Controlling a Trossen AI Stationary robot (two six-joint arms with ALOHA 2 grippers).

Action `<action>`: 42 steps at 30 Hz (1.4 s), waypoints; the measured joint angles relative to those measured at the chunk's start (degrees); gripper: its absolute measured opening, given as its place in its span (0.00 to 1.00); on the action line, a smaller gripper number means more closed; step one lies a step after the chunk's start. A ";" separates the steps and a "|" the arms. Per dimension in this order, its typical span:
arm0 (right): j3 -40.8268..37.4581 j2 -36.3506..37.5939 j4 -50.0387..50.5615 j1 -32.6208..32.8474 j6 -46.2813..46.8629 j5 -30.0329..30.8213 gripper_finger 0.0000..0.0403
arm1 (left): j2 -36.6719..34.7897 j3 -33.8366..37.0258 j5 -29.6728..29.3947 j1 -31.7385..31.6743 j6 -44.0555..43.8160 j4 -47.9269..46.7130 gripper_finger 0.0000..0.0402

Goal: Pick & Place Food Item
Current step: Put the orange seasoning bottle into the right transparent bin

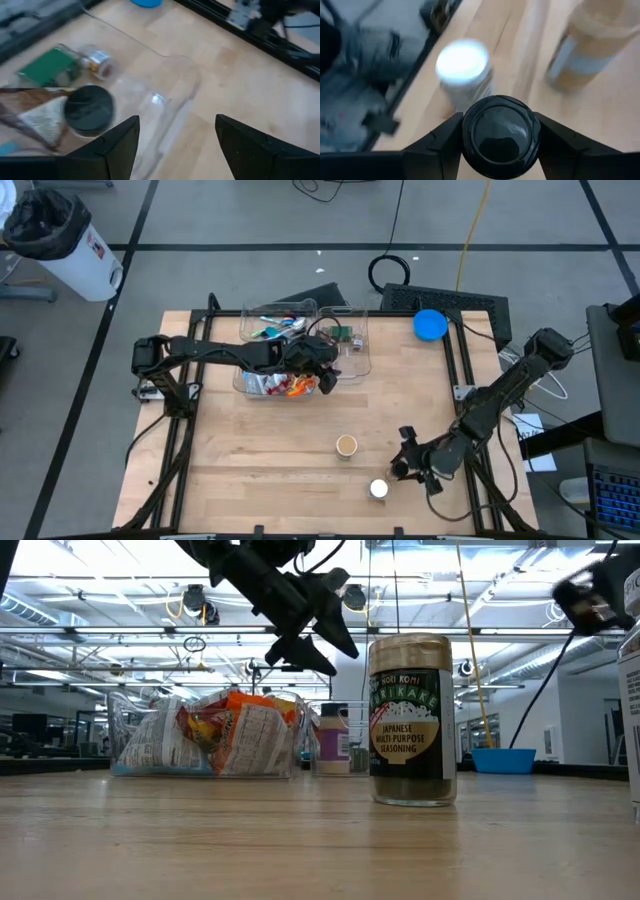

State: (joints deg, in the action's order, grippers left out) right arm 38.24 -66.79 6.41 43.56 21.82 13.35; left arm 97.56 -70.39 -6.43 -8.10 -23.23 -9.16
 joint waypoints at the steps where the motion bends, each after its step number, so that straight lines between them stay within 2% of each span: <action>1: 0.05 1.52 -0.04 -0.97 0.00 0.08 0.48 | 0.00 0.00 1.35 0.00 0.21 0.09 0.67; 8: 4.73 11.84 0.59 -12.06 -5.64 -0.05 0.48 | -0.76 -0.02 9.38 0.36 0.88 0.20 0.67; 11: 9.90 13.51 5.91 -19.05 -10.11 -0.46 0.48 | -3.62 -0.02 9.65 1.48 4.00 0.77 0.67; 14: 16.07 12.78 10.92 -27.61 -15.45 -4.44 0.48 | -7.94 -0.04 9.11 3.16 8.28 0.79 0.67; 20: 25.42 5.58 14.76 -48.31 -25.96 -13.94 0.48 | -15.94 -0.11 3.29 6.35 15.69 -2.21 0.67; 24: 27.02 -2.05 11.53 -61.20 -29.27 -26.10 0.48 | -17.61 -0.10 -0.86 7.76 17.07 -5.16 0.67; 27: 27.02 -8.16 8.78 -67.53 -32.25 -29.20 0.48 | -17.70 -0.07 -2.94 8.08 17.06 -6.83 0.67; 34: 27.02 -19.31 4.63 -76.00 -36.54 -28.44 0.48 | -17.68 -0.02 -4.28 8.15 15.60 -9.80 0.67; 42: 27.12 -27.04 2.19 -77.78 -36.72 -28.91 0.48 | -17.66 0.00 -4.59 8.13 16.91 -10.01 0.67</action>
State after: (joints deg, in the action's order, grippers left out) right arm 65.36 -93.83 8.60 -34.22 -14.89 -15.56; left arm 79.90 -70.39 -11.02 0.03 -6.33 -19.16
